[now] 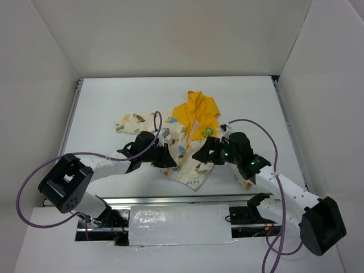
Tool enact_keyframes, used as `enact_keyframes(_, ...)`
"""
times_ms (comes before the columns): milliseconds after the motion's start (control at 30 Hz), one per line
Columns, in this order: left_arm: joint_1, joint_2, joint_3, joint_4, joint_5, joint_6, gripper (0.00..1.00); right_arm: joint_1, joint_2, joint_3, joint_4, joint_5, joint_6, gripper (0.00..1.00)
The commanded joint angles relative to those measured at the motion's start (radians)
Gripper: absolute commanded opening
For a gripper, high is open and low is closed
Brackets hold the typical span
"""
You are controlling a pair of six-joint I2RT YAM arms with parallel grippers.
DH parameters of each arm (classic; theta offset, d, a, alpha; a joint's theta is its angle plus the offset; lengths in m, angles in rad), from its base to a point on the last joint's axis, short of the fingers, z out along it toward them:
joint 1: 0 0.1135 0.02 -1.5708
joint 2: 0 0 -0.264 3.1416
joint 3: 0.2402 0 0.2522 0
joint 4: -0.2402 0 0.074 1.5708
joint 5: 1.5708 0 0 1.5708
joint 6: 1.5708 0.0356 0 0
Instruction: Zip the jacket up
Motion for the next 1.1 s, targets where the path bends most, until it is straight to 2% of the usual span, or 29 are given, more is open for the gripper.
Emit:
enact_keyframes(0,-0.002,-0.036,-0.031,0.174,0.082,-0.078,0.00,0.044,0.053,-0.011,0.202,-0.004,0.061,0.92)
enact_keyframes(100,0.000,-0.042,-0.059,0.295,0.136,-0.142,0.00,0.068,0.140,-0.019,0.323,-0.025,0.110,0.84)
enact_keyframes(300,-0.002,-0.028,-0.065,0.387,0.176,-0.204,0.00,0.087,0.318,-0.017,0.509,-0.056,0.198,0.73)
enact_keyframes(467,-0.002,-0.042,-0.053,0.367,0.164,-0.195,0.00,0.123,0.390,-0.009,0.569,-0.038,0.236,0.69)
enact_keyframes(633,0.000,-0.051,-0.044,0.338,0.158,-0.178,0.00,0.132,0.420,-0.036,0.638,-0.038,0.270,0.56)
enact_keyframes(833,-0.002,-0.047,-0.057,0.321,0.141,-0.165,0.00,0.147,0.387,-0.020,0.568,0.002,0.244,0.32)
enact_keyframes(1000,-0.002,-0.057,-0.048,0.269,0.107,-0.139,0.00,0.160,0.352,-0.002,0.469,0.062,0.225,0.19)
enact_keyframes(1033,-0.002,-0.062,-0.045,0.257,0.102,-0.135,0.01,0.161,0.348,-0.002,0.440,0.071,0.222,0.16)
enact_keyframes(1067,-0.002,-0.065,-0.042,0.243,0.095,-0.129,0.07,0.163,0.335,0.000,0.426,0.086,0.219,0.12)
